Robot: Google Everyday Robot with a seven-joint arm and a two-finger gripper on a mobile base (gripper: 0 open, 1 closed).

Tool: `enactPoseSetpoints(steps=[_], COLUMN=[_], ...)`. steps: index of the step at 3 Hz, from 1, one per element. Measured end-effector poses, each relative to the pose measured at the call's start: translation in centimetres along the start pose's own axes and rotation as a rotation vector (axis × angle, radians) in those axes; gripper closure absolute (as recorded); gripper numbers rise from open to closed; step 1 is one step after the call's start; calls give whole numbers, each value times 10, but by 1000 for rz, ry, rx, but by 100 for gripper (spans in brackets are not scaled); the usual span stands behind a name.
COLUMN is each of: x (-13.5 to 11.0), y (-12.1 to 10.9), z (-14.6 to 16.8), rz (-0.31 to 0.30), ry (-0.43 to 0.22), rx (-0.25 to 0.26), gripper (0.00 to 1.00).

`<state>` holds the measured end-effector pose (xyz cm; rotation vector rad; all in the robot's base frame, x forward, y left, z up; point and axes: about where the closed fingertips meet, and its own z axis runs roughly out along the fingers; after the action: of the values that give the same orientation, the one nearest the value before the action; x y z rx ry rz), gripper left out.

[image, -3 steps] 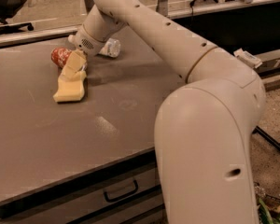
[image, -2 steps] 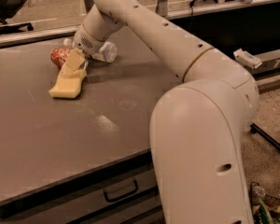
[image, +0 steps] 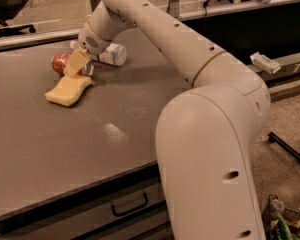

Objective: Pick coke can

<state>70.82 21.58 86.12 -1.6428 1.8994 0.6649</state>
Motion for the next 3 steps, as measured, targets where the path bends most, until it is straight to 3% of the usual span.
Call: enactPoseSetpoints(steps=[2,3], x=[-3,-1], y=[4,8], z=[3,5], rz=[-31,-45], ry=[46,85], rx=[-18,-30], gripper=[94,100])
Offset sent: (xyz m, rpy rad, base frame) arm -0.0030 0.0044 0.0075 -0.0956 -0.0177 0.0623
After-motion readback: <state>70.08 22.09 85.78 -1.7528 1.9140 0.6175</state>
